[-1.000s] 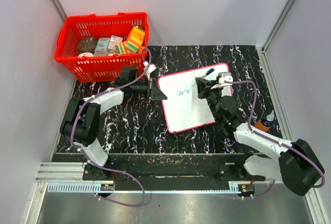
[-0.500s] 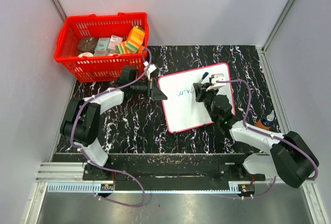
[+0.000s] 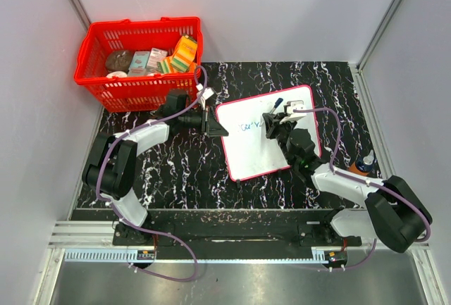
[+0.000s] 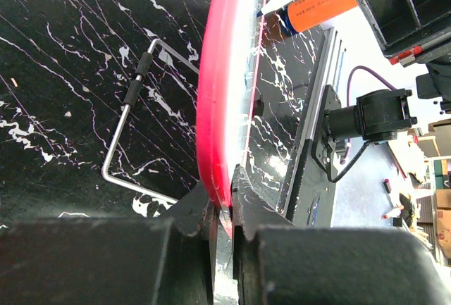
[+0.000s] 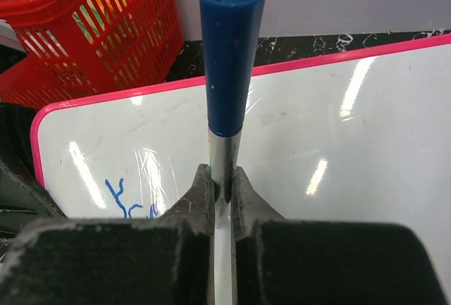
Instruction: Write a sentence on the whiteboard
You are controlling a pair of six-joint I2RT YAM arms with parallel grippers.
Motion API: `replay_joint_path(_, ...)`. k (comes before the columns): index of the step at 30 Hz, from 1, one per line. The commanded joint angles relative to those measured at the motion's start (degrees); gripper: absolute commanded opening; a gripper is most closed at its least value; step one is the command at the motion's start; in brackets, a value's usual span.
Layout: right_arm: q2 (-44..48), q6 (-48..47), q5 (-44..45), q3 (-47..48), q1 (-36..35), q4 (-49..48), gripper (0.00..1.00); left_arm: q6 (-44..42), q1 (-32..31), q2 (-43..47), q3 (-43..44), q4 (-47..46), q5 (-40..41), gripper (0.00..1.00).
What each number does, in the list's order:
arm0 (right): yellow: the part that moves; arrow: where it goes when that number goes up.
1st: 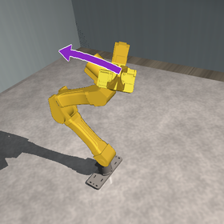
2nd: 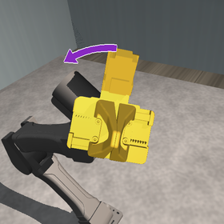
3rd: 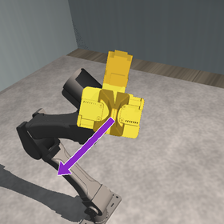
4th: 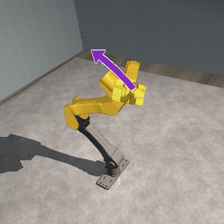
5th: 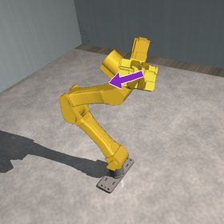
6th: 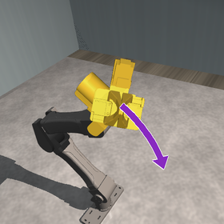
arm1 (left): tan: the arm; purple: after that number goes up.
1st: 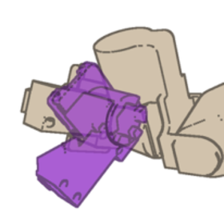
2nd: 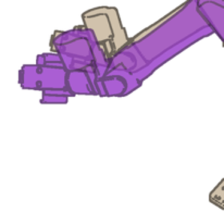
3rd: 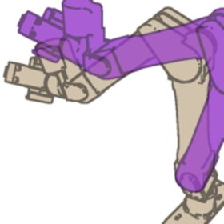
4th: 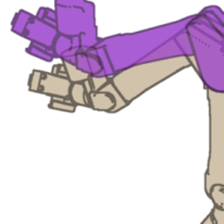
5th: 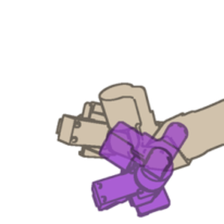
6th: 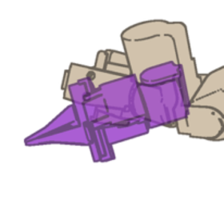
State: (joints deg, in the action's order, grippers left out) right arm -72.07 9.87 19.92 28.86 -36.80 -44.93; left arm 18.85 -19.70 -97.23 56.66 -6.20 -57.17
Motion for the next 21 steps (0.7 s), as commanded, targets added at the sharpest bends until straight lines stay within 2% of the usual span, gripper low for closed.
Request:
replay_joint_path(1,-0.61,-0.64,0.20,1.64,0.41,-2.01,0.00,-10.41,-2.80,-1.91,-0.94,4.79,6.10,0.00)
replay_joint_path(15,-0.61,-0.46,5.64,3.39,1.73,0.72,0.00,-10.77,-3.15,-1.91,-0.85,5.40,6.37,0.00)
replay_joint_path(21,-0.52,-0.38,5.04,3.48,2.17,0.37,0.00,-10.94,-3.24,-2.00,-0.77,5.41,6.45,0.00)
